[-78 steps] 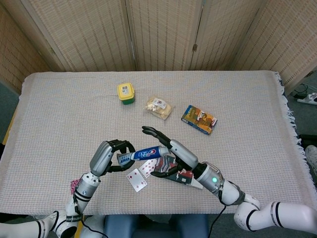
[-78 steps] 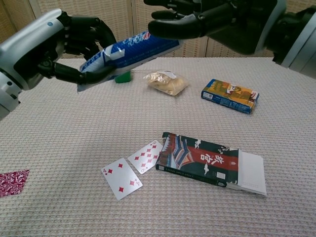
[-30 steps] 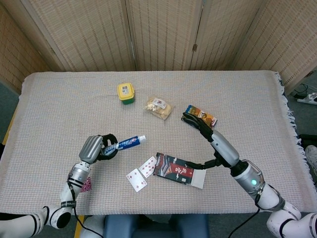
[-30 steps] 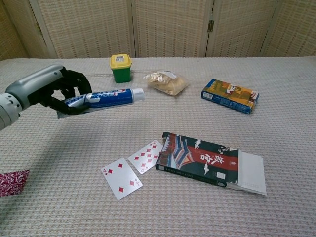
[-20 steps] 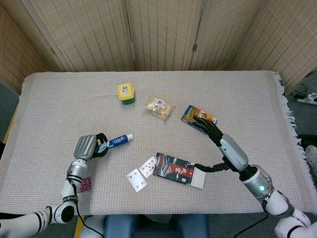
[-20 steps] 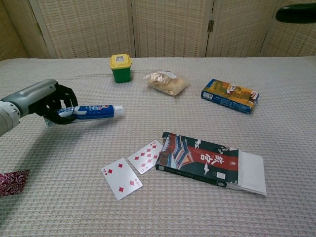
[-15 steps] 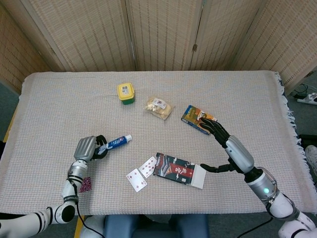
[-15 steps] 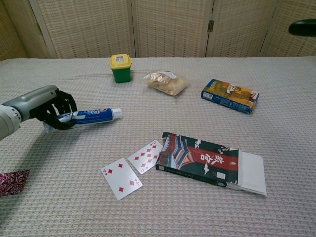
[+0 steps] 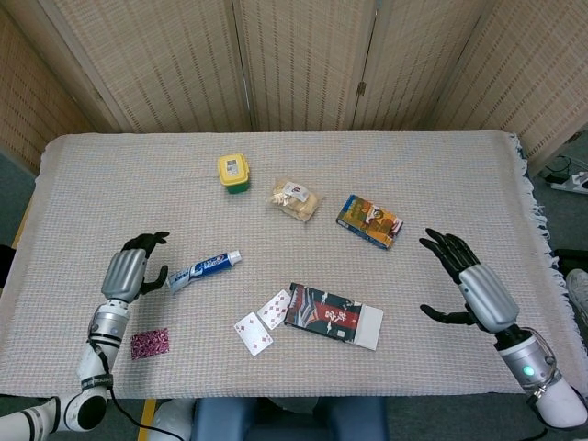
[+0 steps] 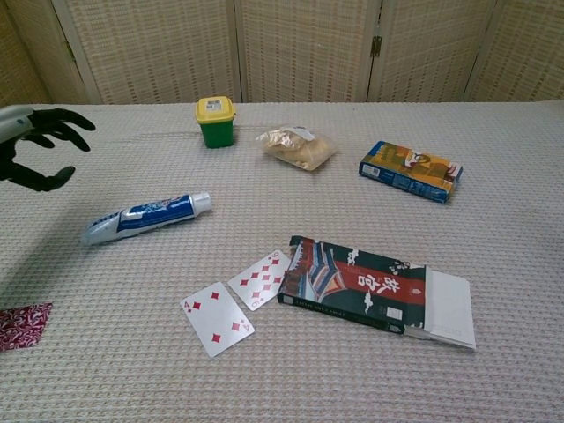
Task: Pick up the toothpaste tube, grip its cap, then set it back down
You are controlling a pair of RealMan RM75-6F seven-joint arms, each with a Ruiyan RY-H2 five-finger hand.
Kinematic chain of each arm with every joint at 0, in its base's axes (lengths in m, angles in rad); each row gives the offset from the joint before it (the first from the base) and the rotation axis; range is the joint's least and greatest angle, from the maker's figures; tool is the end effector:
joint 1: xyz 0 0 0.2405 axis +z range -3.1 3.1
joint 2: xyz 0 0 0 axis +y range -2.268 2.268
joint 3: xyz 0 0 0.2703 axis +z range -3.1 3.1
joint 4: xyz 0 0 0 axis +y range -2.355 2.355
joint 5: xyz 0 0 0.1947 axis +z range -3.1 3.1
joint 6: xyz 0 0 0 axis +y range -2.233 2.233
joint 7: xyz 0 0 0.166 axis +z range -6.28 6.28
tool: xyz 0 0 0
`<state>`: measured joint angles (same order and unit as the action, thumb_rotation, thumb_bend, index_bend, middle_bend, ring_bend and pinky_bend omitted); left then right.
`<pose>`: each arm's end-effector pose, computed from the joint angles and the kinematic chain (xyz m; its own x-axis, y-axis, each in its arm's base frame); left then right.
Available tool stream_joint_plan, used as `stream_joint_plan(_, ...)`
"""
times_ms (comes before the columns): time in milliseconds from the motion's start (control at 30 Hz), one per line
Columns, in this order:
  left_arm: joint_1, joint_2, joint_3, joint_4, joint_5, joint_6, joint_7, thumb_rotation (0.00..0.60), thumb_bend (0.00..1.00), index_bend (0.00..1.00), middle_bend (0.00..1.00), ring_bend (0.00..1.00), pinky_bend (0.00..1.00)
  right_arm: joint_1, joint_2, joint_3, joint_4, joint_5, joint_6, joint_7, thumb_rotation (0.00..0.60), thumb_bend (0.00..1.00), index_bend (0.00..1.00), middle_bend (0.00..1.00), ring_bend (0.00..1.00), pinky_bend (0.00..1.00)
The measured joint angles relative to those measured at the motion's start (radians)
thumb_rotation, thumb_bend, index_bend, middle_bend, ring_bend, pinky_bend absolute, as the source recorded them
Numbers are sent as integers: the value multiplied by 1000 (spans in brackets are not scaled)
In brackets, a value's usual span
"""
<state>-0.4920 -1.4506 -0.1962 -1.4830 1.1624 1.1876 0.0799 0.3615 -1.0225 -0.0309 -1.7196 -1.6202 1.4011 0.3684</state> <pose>-0.2440 0.3434 0.0664 0.1974 0.1050 0.9747 0.9786 -0.0802 -0.1895 -0.2369 -0.2570 0.1688 0.0997 -0.1778 0.9790 -0.9448 -0.3254 0.0372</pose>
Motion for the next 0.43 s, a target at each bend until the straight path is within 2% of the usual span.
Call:
stream_joint_plan(233, 120, 130, 47, -83, 114, 184, -6, 600, 536, 255, 294, 191, 140, -110, 0, -17, 33, 63, 59, -142, 600, 271, 0, 0, 0, 0)
stream_joint_plan(433, 227, 199, 94, -135, 171, 310, 8, 600, 535, 265, 294, 192, 129, -184, -30, -18, 75, 89, 121, -179, 600, 272, 0, 0, 0, 0)
